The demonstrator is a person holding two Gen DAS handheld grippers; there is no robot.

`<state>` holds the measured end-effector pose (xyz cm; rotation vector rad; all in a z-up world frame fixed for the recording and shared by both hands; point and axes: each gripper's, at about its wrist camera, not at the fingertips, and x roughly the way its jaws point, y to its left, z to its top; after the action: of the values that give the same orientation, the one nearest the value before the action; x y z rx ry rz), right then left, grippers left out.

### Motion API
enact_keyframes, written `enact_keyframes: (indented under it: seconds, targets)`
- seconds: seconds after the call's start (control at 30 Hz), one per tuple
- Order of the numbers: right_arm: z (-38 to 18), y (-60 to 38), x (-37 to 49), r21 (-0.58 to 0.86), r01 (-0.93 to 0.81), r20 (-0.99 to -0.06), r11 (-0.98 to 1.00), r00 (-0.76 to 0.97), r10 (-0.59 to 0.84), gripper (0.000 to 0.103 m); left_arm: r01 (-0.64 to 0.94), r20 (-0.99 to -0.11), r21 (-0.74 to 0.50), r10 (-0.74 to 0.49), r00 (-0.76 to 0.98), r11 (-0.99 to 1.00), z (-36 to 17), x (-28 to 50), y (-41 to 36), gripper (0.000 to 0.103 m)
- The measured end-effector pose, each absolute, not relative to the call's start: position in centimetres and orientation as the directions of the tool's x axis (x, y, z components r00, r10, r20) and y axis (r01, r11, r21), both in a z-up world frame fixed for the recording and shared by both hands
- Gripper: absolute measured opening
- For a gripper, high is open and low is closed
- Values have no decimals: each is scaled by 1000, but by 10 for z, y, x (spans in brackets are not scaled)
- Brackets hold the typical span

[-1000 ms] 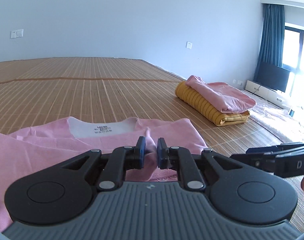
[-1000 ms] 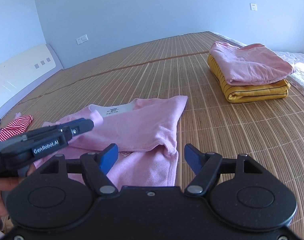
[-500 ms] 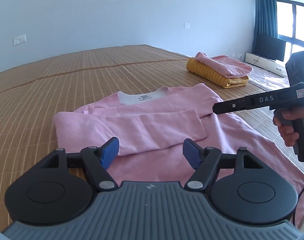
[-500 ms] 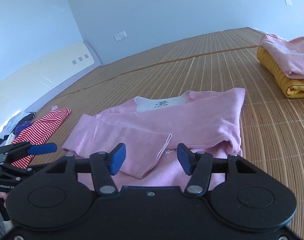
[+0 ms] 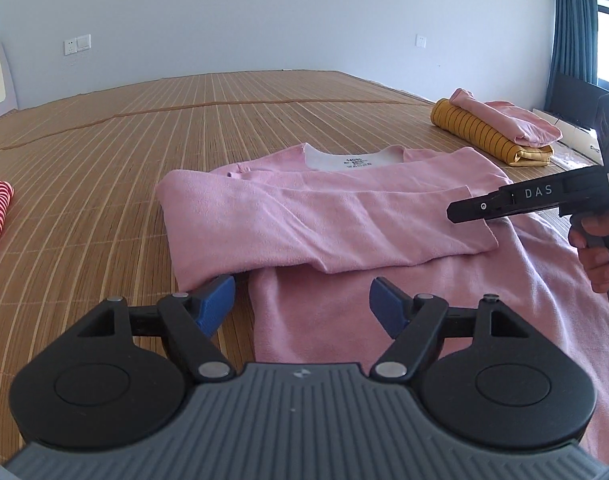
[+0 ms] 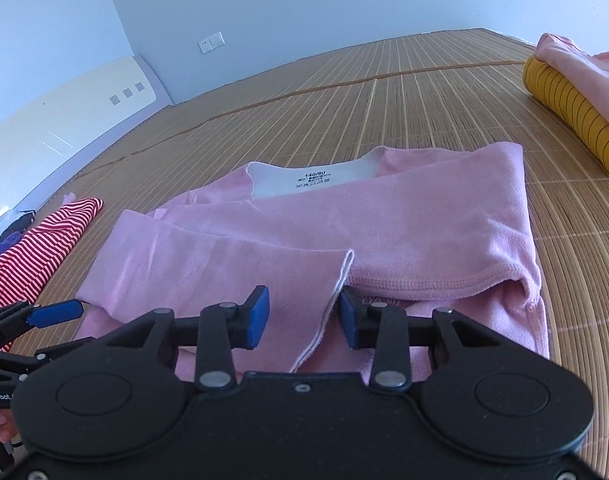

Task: Fold clothes

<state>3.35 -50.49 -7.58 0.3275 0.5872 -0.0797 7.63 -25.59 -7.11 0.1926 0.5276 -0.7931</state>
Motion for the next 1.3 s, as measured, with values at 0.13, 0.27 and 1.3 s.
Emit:
enact_keyframes:
  seconds: [0.13,0.27,1.3]
  targets:
    - [-79,-482,37,119,160,-582,980,811,-61,33,719,-518,-12,-620,590,695,-72,79,-256,79]
    - [-75,-470,32,30,156,-556,987,823,-113,7,722,-517,-16,-624,586,691,-73,78,-256,79]
    - [-55,-619,25,164,387,-537,908,807,-246,11,681,-501,36,-576,646,732,-82,94,-259,82]
